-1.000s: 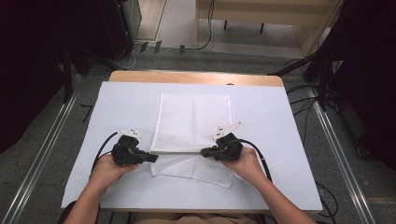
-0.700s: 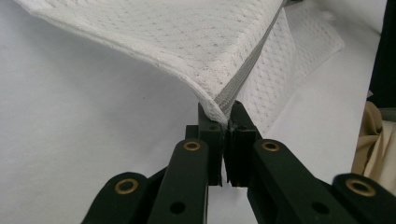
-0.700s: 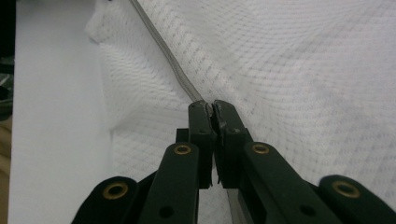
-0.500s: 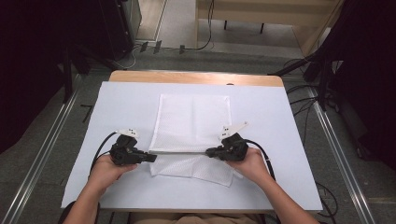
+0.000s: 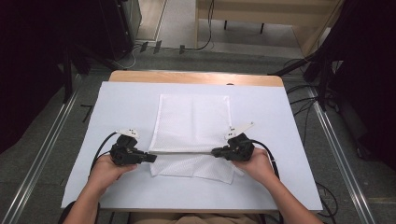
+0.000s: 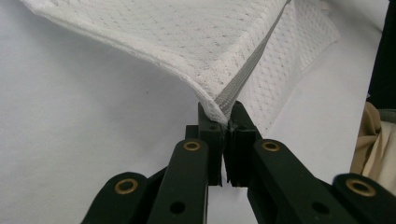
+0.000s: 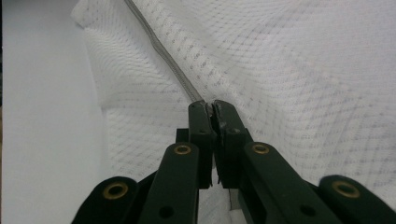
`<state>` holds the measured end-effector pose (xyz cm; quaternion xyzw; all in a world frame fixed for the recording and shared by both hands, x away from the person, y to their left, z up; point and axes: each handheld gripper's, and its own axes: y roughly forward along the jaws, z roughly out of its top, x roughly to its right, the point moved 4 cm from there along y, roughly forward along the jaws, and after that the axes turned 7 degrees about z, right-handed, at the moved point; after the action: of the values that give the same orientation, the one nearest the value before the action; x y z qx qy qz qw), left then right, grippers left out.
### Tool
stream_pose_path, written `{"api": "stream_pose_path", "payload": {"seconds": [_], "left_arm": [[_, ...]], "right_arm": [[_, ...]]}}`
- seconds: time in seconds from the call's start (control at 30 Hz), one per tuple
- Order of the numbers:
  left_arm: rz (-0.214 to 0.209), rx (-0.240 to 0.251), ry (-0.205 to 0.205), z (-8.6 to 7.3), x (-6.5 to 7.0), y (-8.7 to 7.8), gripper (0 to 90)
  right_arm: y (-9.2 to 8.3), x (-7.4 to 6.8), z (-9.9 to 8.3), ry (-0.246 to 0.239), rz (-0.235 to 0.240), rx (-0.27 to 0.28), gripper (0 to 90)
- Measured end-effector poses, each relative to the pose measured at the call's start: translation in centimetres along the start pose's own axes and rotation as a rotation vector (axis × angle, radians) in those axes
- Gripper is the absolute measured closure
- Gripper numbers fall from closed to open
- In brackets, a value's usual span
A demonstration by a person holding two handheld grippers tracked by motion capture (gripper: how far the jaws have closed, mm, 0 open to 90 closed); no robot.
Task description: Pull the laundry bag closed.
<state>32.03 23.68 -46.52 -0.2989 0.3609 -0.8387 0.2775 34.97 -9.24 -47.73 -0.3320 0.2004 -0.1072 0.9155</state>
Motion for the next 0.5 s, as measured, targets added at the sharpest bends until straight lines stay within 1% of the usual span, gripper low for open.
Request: {"api": "stream_pose_path", "payload": {"seconds": [0.13, 0.2, 0.33, 0.4, 0.43, 0.5], "left_arm": [[-0.001, 0.001, -0.002, 0.0, 0.0, 0.0, 88.0], [0.0, 0.0, 0.0, 0.0, 0.0, 0.0, 88.0], [-0.003, 0.0, 0.002, 0.0, 0.0, 0.0, 88.0], [-0.006, 0.003, 0.0, 0.0, 0.0, -0.1, 87.9], [-0.005, 0.001, 0.002, 0.0, 0.0, -0.1, 87.9], [-0.003, -0.001, 0.007, 0.0, 0.1, -0.1, 87.9]], "right_arm": [[-0.4, 0.1, -0.4, 0.009, -0.003, -0.001, 88.6], [-0.7, 0.4, -0.6, 0.015, -0.008, 0.006, 88.6], [-1.4, 0.7, -1.2, 0.032, -0.018, 0.0, 88.6], [-1.7, 0.8, -1.5, 0.033, -0.023, 0.003, 88.6], [-1.9, 0.9, -1.6, 0.042, -0.022, 0.007, 88.6], [-2.2, 1.0, -1.8, 0.04, -0.029, 0.01, 88.6]]}}
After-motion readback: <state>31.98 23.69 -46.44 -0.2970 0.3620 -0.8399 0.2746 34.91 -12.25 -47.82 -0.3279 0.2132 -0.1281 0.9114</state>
